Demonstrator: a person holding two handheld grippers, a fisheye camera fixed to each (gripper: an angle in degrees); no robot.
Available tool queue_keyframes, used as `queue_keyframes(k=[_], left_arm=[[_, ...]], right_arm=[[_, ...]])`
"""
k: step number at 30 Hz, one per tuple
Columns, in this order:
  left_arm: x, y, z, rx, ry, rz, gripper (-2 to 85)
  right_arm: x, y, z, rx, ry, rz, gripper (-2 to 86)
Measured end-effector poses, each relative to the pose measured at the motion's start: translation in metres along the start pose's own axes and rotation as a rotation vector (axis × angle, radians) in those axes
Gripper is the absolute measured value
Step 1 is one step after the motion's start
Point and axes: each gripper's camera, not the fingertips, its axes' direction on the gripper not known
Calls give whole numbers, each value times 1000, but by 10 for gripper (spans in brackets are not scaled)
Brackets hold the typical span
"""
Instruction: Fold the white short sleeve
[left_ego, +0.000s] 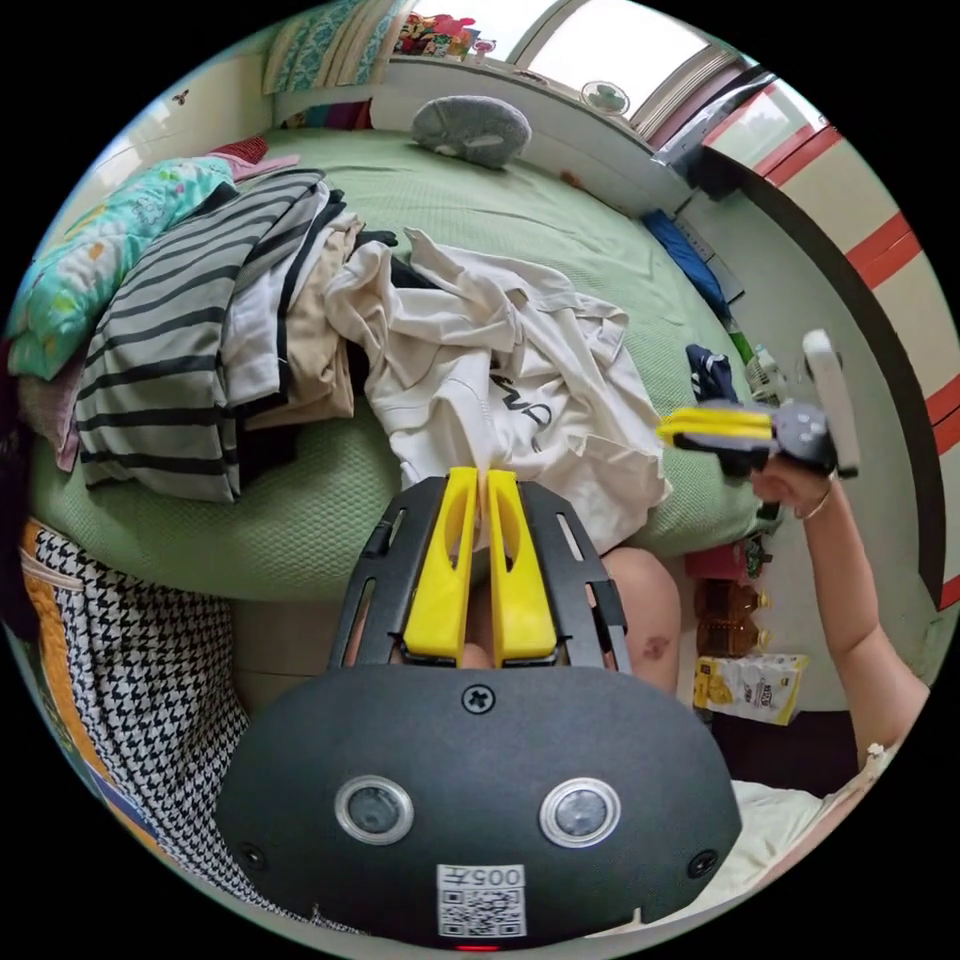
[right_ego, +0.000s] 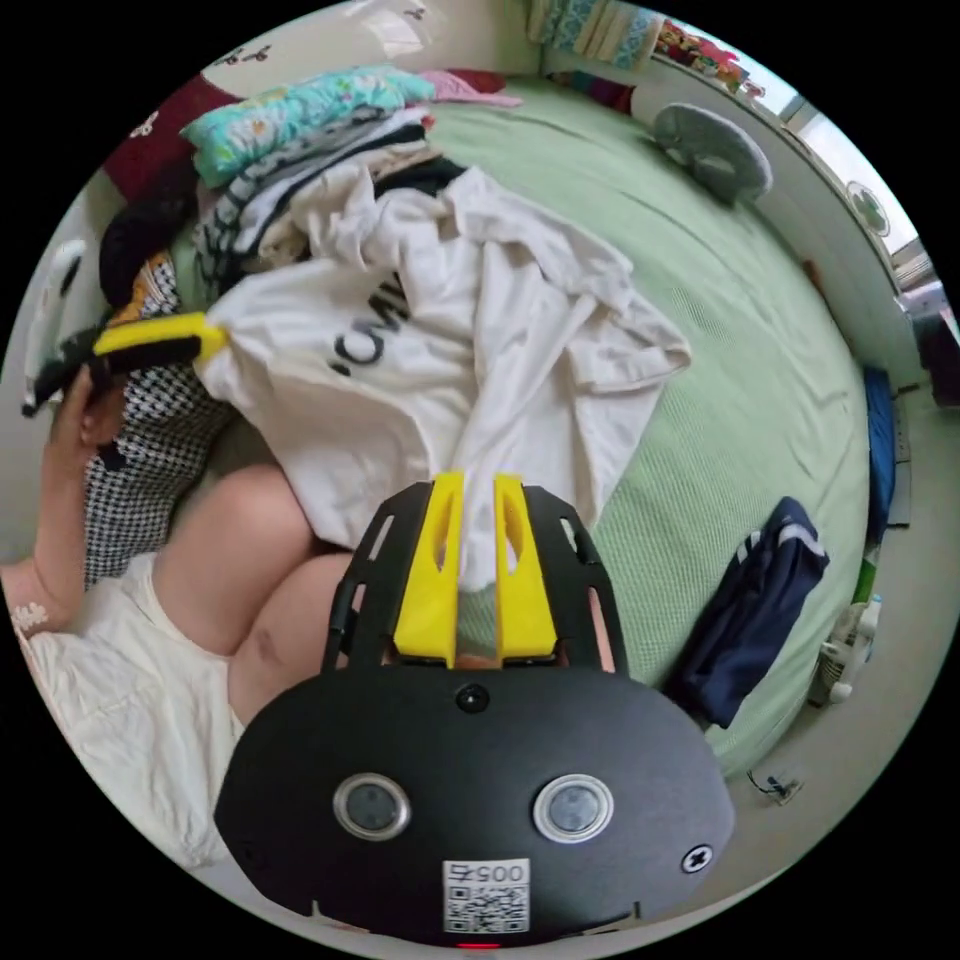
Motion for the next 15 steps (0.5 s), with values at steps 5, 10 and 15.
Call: queue_keyframes(k=[5, 10, 15], left_arm=[[-3, -2, -9, 3, 26, 10, 16], [-10, -9, -21, 1, 41, 21, 18], [-26, -22, -36, -14, 22, 37, 18]], right_arm=[[-39, -77, -1, 69, 59, -106, 107], [-64, -124, 46, 14, 19, -110, 103], [-60, -127, 50, 87, 21, 23, 38]])
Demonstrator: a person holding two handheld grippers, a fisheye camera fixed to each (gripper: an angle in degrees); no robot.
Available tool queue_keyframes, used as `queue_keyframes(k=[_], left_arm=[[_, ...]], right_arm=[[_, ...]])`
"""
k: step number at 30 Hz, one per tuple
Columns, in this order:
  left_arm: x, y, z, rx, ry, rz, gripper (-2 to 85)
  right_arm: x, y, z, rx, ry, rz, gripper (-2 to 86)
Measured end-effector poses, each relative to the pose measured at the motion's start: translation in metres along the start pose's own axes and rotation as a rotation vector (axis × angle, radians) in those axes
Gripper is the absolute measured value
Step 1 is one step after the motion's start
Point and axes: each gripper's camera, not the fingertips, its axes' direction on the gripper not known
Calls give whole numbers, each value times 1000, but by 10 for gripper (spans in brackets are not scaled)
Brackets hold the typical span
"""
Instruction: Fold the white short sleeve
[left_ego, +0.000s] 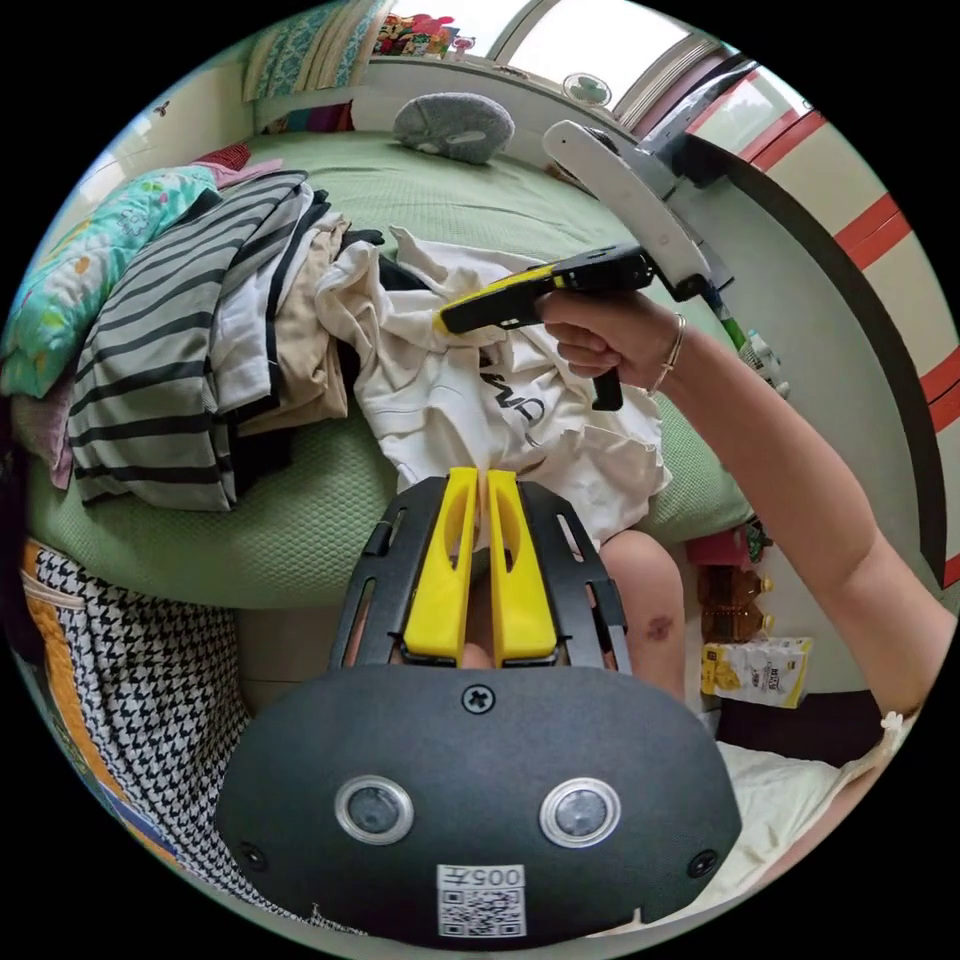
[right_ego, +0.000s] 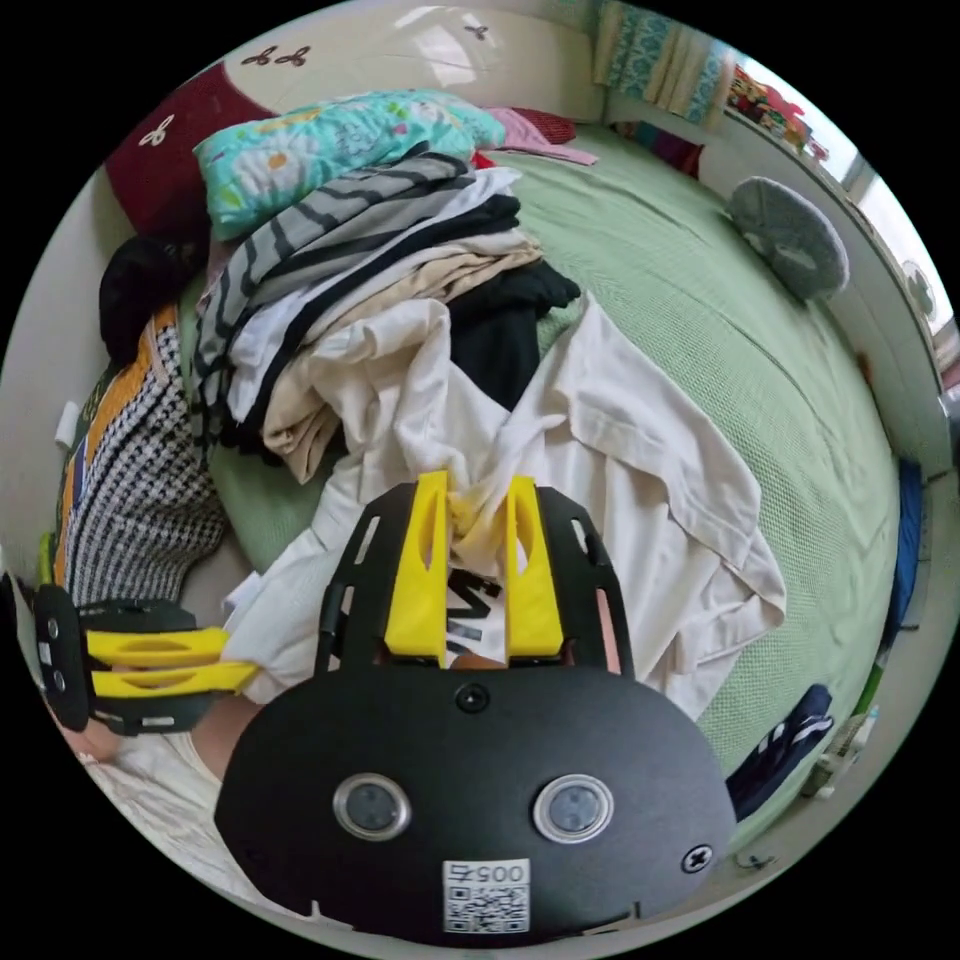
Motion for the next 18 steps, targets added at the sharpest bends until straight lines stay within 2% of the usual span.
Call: queue_keyframes(k=[6, 11, 14, 18], left_arm=[[-15, -40, -45, 45, -90, 51, 18], [-34, -113, -90, 114, -216, 68, 21], [-56, -163, -104, 124, -184, 28, 17], [-72, -174, -96, 124, -229, -105, 25]], right_arm=[[30, -5, -61, 184, 154, 131, -5], [79, -28, -91, 185, 208, 244, -5], [108, -36, -94, 187, 204, 326, 2], [140, -30, -76, 108, 153, 374, 73]])
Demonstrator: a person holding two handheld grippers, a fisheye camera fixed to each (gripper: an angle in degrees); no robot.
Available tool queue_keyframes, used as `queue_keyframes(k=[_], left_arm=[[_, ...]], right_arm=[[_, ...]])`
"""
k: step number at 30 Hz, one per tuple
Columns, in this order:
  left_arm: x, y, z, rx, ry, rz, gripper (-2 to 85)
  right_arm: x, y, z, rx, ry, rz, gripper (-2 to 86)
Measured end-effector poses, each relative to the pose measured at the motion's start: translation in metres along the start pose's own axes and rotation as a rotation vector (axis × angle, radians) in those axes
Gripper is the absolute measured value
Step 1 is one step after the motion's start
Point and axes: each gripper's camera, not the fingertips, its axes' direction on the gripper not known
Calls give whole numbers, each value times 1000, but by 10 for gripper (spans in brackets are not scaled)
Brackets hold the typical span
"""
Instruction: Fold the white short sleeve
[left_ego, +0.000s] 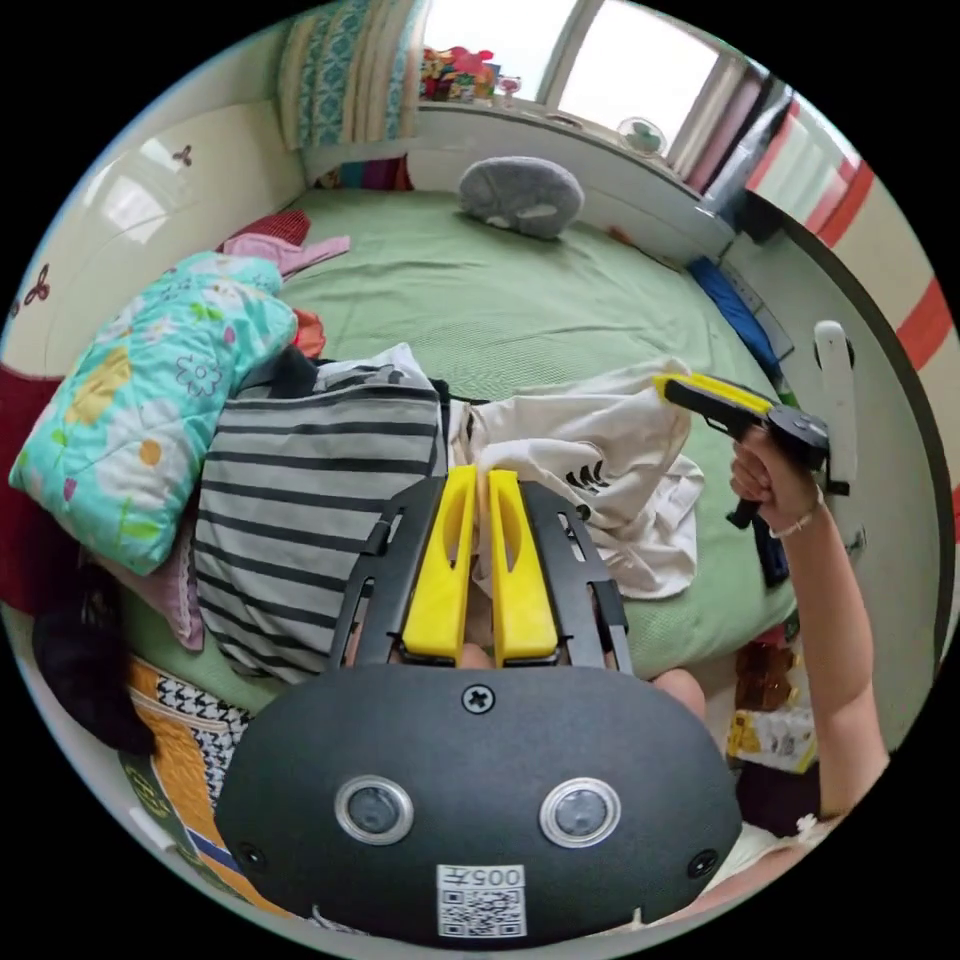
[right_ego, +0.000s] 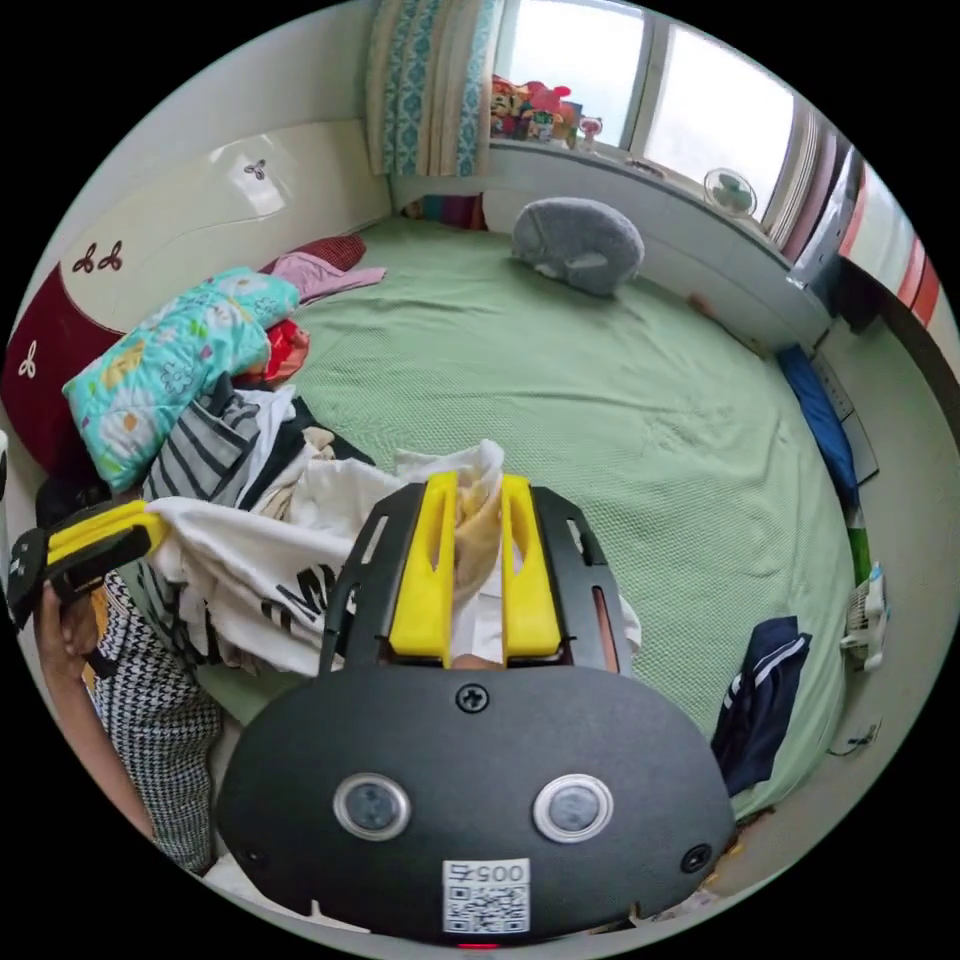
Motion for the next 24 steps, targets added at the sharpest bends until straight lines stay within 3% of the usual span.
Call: queue_keyframes(k=[4, 13, 16, 20, 24], left_arm=[[-2, 23, 3, -4, -55, -55, 55], [75, 60, 36, -56, 123, 123, 87], [104, 63, 63, -119, 182, 162, 84], [129, 69, 76, -148, 198, 185, 75], [139, 76, 73, -154, 187, 176, 77]], right_arm=[[22, 27, 20, -51, 38, -69, 92], [76, 100, 121, -342, 10, -151, 112], [77, 114, 130, -266, 10, -196, 101], [82, 126, 124, -284, -46, -213, 10], [86, 159, 84, -281, -104, -233, -2]])
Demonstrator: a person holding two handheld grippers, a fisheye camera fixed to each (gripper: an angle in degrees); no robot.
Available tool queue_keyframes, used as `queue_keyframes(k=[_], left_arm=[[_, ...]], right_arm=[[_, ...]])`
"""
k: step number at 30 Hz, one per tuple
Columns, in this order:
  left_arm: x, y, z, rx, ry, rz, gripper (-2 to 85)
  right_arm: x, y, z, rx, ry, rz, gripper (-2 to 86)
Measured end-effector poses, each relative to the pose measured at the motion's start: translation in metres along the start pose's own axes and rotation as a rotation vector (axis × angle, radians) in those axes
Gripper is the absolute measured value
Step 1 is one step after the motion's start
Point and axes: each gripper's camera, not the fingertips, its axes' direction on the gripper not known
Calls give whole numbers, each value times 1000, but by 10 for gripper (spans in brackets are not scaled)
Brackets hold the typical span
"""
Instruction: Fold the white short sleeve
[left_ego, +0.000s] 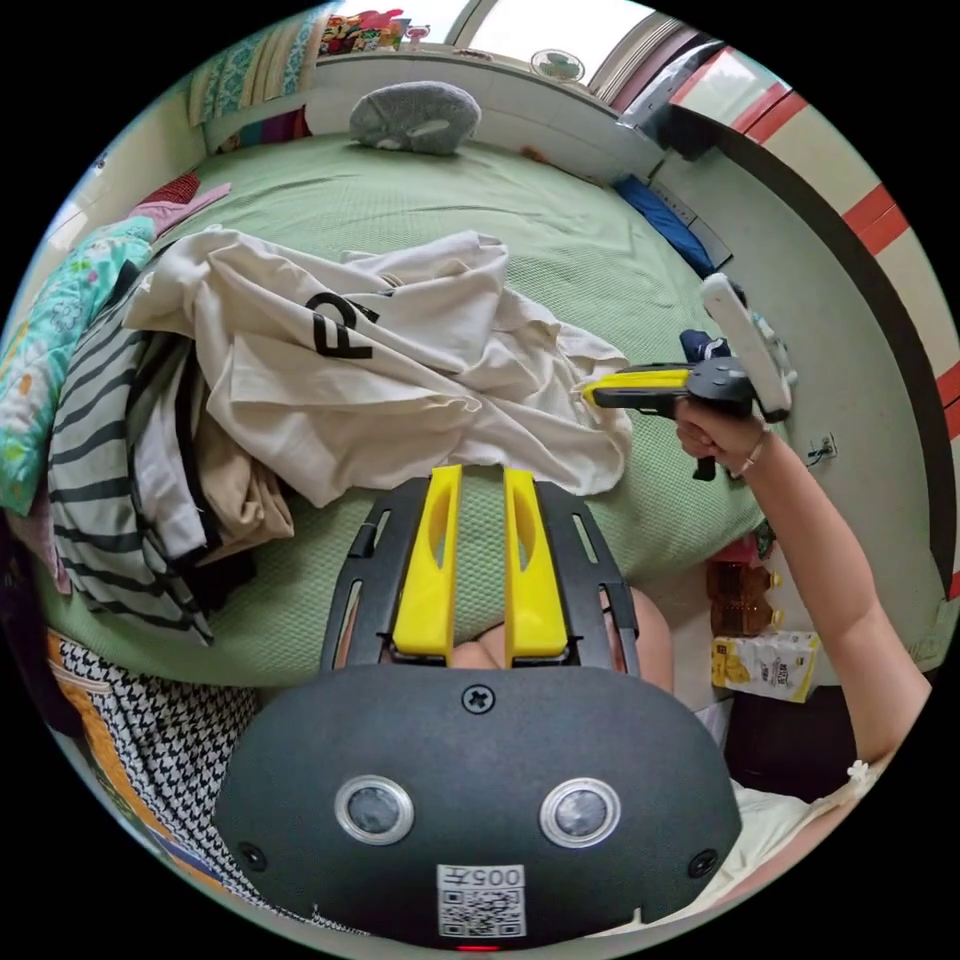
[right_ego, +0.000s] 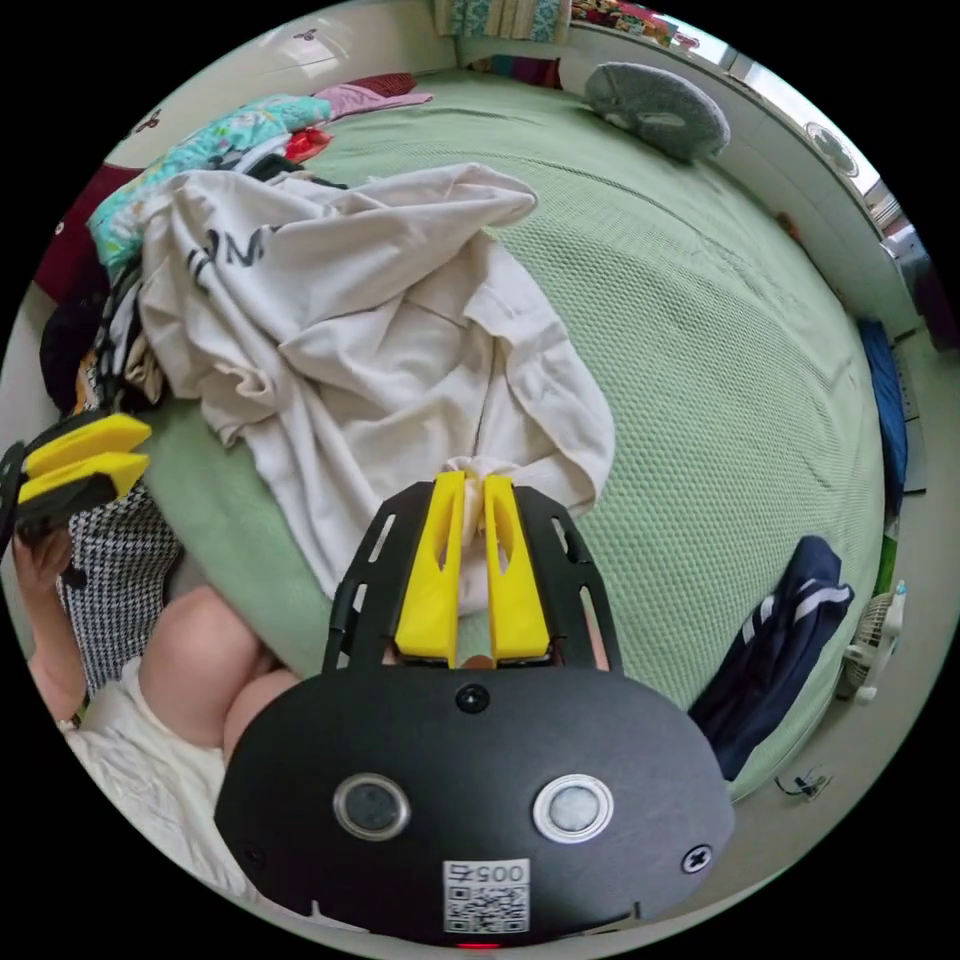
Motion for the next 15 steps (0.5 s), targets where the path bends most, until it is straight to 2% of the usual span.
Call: queue_keyframes(k=[3, 11, 15], left_arm=[[5, 8, -7, 6, -42, -13, 78], [4, 24, -3, -1, -62, -72, 82], [-2, 21, 1, 31, -102, -120, 90]], right_arm=[[-10, 42, -28, -10, -87, -7, -4], [-44, 131, -49, -117, -91, -61, 6], [-40, 123, -64, -17, -46, -65, 67]])
